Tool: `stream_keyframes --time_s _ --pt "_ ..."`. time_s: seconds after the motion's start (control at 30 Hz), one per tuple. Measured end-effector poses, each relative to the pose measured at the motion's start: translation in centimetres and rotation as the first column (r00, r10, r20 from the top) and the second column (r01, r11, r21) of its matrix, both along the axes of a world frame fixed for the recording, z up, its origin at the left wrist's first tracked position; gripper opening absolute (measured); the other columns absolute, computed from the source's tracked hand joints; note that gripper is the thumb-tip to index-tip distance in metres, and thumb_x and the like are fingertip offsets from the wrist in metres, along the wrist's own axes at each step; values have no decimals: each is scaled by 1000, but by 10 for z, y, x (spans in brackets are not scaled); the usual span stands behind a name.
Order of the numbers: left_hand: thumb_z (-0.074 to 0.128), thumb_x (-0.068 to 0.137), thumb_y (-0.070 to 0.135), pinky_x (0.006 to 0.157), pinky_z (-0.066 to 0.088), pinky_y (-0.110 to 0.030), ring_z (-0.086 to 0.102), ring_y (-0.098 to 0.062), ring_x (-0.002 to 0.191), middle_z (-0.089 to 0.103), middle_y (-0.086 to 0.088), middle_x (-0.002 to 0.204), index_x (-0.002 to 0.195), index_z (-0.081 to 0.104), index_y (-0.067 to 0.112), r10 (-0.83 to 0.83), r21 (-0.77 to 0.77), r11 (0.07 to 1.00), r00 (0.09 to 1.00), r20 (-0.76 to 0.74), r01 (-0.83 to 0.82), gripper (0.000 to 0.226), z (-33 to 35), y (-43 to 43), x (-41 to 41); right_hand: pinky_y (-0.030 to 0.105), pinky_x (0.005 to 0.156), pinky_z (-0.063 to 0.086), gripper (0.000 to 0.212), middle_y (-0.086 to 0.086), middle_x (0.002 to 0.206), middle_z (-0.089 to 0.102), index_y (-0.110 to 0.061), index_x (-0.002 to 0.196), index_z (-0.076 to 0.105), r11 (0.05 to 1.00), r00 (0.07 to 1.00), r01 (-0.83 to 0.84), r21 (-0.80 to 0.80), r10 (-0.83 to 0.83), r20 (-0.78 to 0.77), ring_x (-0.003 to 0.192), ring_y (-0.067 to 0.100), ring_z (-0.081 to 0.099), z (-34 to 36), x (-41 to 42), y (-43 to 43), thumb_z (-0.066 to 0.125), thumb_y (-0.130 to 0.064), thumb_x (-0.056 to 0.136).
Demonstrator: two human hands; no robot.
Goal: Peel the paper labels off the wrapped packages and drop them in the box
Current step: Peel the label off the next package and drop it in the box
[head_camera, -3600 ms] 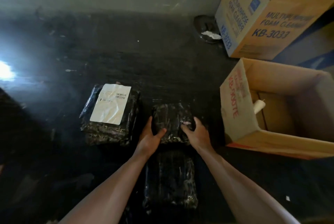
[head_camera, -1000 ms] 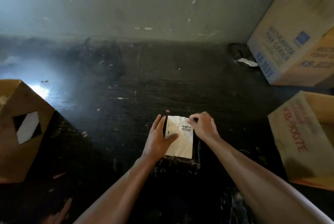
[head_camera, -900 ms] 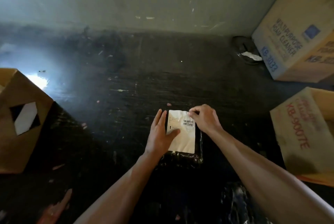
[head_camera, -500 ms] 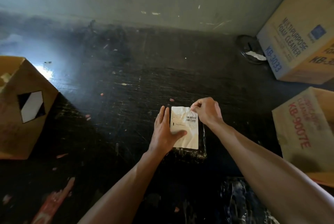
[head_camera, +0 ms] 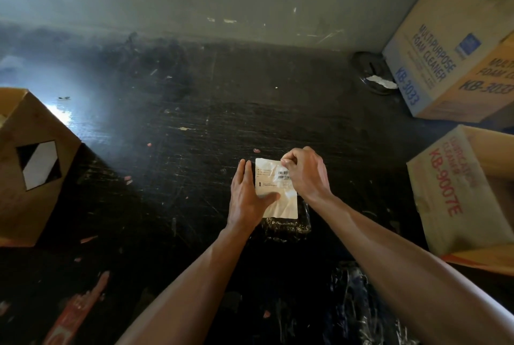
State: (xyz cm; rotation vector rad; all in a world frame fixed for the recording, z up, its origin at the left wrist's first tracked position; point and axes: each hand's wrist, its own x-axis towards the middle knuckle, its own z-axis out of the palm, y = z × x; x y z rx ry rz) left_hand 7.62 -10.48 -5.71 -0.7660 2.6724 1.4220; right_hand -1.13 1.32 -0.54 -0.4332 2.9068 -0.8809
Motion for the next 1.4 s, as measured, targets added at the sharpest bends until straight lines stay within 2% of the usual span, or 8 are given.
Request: stream_keyframes --time_s 0.5,0.77,0.93,1.17,1.23,1.3,1.4 --pt "82 76 37 121 15 -41 4 -14 150 1 6 165 157 7 19 16 29 999 999 -44 -14 112 -2 0 2 10 64 38 6 -3 100 61 -19 89 71 999 1000 -13 -53 13 -1 83 3 57 5 9 -4 68 -18 94" --pt "83 73 40 119 25 -45 15 -13 148 9 10 164 157 12 22 42 46 998 997 -68 -39 112 -6 -1 2 19 72 50 6 -2 95 62 -17 87 72 989 1000 -23 -144 21 -11 85 7 62 10 10 6 71 -16 92" --pt "83 72 40 115 32 -47 22 -16 146 10 9 163 157 12 23 68 72 995 996 -63 -64 112 -7 -6 1 16 66 52 5 -2 96 64 -17 87 71 984 999 -54 -173 51 -18 86 6 64 20 12 16 71 -16 92" --pt "81 74 42 117 27 -49 11 -14 149 -3 14 164 157 7 28 -114 34 992 988 -102 118 112 -8 -13 14 13 68 47 3 -6 100 64 -18 92 74 986 992 -105 -131 112 53 90 4 62 31 8 27 72 -16 91" --pt "82 74 43 119 20 -50 1 -13 150 -6 15 163 156 7 29 -204 9 978 973 -111 206 112 -8 -20 19 12 68 46 4 -6 100 65 -19 91 74 986 994 -92 -138 100 50 88 2 62 31 8 27 74 -15 90" --pt "80 73 48 120 10 -49 -10 -9 149 -7 16 162 156 6 26 -307 -22 952 947 -93 306 114 -9 -29 24 16 72 51 5 -5 100 66 -20 90 73 985 994 -79 -156 89 57 90 5 63 30 8 27 74 -14 90" --pt "78 68 60 119 4 -43 -17 -5 147 -6 16 162 157 5 24 -433 -79 900 900 -57 428 120 -7 -44 22 18 75 54 5 -5 100 66 -18 91 72 984 995 -66 -167 78 63 92 6 64 30 10 28 73 -13 90"
